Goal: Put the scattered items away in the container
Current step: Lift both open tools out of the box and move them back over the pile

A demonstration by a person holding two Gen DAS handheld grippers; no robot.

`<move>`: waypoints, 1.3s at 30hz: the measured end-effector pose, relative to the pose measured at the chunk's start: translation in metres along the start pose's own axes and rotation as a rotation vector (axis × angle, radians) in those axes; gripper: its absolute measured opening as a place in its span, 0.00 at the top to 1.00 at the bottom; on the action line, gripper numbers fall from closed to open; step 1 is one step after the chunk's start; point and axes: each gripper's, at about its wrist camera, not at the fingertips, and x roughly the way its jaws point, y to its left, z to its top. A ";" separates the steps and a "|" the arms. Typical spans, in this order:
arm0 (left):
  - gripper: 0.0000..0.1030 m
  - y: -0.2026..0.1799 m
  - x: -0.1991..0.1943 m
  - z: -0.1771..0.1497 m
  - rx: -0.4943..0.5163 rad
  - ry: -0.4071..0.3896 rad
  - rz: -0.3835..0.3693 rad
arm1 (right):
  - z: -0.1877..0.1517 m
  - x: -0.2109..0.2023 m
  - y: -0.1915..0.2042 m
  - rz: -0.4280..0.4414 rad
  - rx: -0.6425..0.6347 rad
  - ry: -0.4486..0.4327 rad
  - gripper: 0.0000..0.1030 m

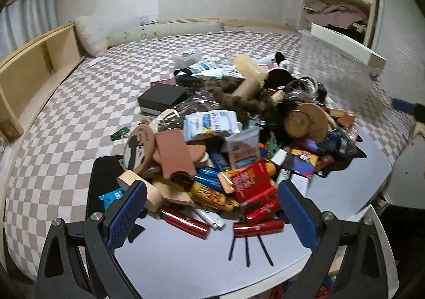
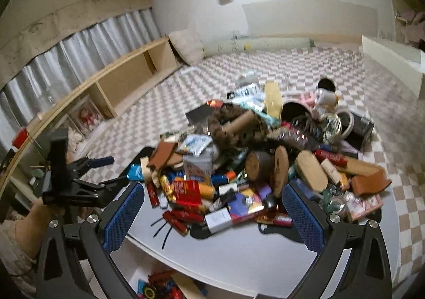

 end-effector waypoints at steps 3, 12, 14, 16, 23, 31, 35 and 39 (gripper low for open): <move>0.03 0.006 0.004 0.004 -0.019 0.009 0.022 | 0.008 -0.013 0.004 -0.046 -0.032 -0.058 0.00; 0.03 0.021 0.003 0.012 -0.070 -0.037 0.082 | 0.039 -0.045 0.017 -0.129 -0.147 -0.154 0.00; 0.03 0.017 -0.004 0.013 -0.047 -0.104 0.122 | 0.042 -0.043 0.017 -0.152 -0.181 -0.149 0.00; 0.03 0.013 -0.012 0.014 -0.023 -0.168 0.125 | 0.044 -0.046 0.016 -0.168 -0.195 -0.194 0.00; 0.03 0.013 -0.028 0.028 -0.035 -0.281 0.123 | 0.038 -0.051 -0.004 -0.209 -0.089 -0.410 0.00; 0.03 0.045 -0.034 0.045 -0.220 -0.354 0.035 | 0.022 0.016 -0.029 -0.260 -0.062 -0.209 0.00; 0.03 0.062 -0.030 0.047 -0.325 -0.349 0.036 | 0.006 0.048 -0.037 -0.243 -0.013 -0.093 0.00; 0.03 0.066 -0.024 0.044 -0.340 -0.349 0.103 | -0.010 0.076 -0.034 -0.206 0.006 -0.001 0.00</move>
